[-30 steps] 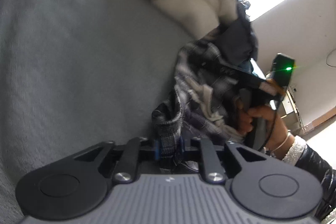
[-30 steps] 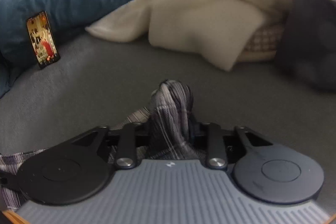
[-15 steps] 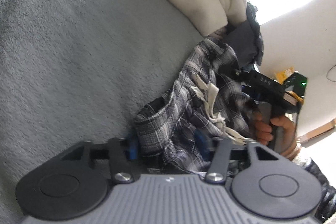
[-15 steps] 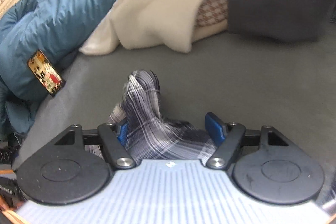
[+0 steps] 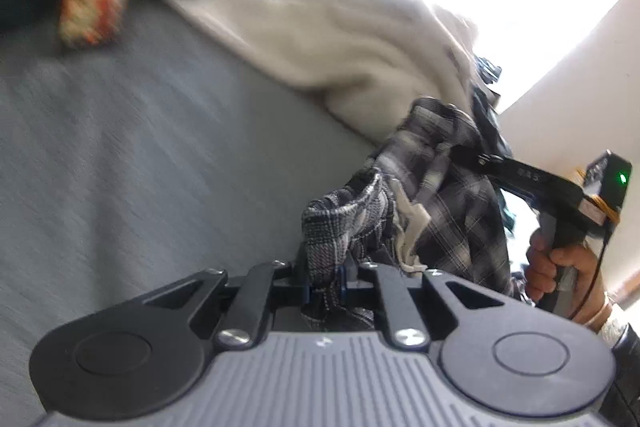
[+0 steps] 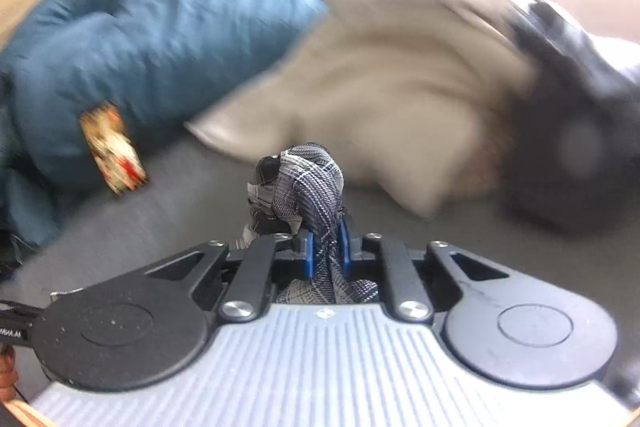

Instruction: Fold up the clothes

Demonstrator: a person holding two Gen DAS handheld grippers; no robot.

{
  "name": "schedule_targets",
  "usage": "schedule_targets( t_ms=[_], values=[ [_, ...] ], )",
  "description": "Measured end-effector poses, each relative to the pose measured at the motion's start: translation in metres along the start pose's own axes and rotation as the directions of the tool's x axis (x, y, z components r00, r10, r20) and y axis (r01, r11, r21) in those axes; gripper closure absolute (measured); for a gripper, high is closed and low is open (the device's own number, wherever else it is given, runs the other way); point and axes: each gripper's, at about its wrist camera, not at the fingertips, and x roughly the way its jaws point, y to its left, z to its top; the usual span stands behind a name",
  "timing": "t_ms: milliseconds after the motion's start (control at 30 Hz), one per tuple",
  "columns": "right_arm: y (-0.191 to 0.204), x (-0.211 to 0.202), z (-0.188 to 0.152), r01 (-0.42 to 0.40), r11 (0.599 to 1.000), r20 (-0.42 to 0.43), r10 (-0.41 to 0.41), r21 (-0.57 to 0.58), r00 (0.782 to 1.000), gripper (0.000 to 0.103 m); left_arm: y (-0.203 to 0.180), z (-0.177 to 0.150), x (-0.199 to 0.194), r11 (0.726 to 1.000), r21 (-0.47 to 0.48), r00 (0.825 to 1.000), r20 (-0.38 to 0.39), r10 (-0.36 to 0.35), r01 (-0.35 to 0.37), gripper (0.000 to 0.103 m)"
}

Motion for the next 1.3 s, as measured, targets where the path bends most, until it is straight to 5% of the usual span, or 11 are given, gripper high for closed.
schedule_targets(
  t_ms=[100,267,433,467,600,667,867,1000,1100,1200,1300],
  values=[
    [0.021,0.025,0.005,-0.049,0.999,0.013,0.049,-0.01,0.999,0.092,0.02,0.007,-0.01,0.995,-0.001,0.995,0.012,0.095,-0.095,0.09],
    [0.032,0.084,-0.026,-0.053,0.999,-0.124,0.053,0.008,0.991,0.083,0.056,-0.009,0.006,0.981,-0.037,0.98,-0.065,0.189,-0.192,0.089],
    [0.017,0.091,-0.04,-0.051,0.992,-0.144,0.068,0.118,0.987,0.069,0.059,-0.009,0.013,0.983,-0.015,0.979,-0.094,0.182,-0.184,0.081],
    [0.011,0.086,-0.035,-0.047,0.989,-0.145,0.067,0.138,0.987,0.057,0.059,-0.007,0.013,0.984,-0.011,0.979,-0.1,0.177,-0.179,0.076],
    [-0.024,0.041,-0.02,-0.027,0.973,-0.046,0.038,0.227,0.998,0.042,0.061,-0.001,0.002,0.982,-0.003,0.978,-0.084,0.189,-0.19,0.044],
    [-0.055,0.007,-0.019,-0.036,0.944,0.012,0.034,0.328,0.999,0.035,0.061,0.0,-0.007,0.976,-0.004,0.975,-0.046,0.219,-0.219,0.036],
    [-0.141,-0.126,-0.058,0.059,0.82,0.099,-0.14,0.569,0.985,0.031,0.059,0.01,-0.015,0.969,-0.011,0.969,0.015,0.248,-0.248,0.035],
    [-0.164,-0.232,-0.102,0.173,0.704,0.112,-0.339,0.689,0.934,0.029,0.034,0.016,-0.013,0.977,0.056,0.978,0.045,0.205,-0.208,0.035],
    [-0.167,-0.305,-0.143,0.204,0.596,0.107,-0.444,0.776,0.89,0.025,-0.001,0.015,0.0,0.977,0.18,0.994,0.014,0.112,-0.112,0.035],
    [-0.161,-0.351,-0.188,0.215,0.46,0.053,-0.503,0.861,0.863,0.024,-0.045,0.003,0.016,0.938,0.343,0.995,-0.098,-0.013,0.046,0.035],
    [-0.152,-0.381,-0.236,0.214,0.311,-0.013,-0.541,0.926,0.841,0.023,-0.086,-0.023,0.03,0.854,0.473,0.962,-0.249,-0.109,0.219,0.035]
  ],
)
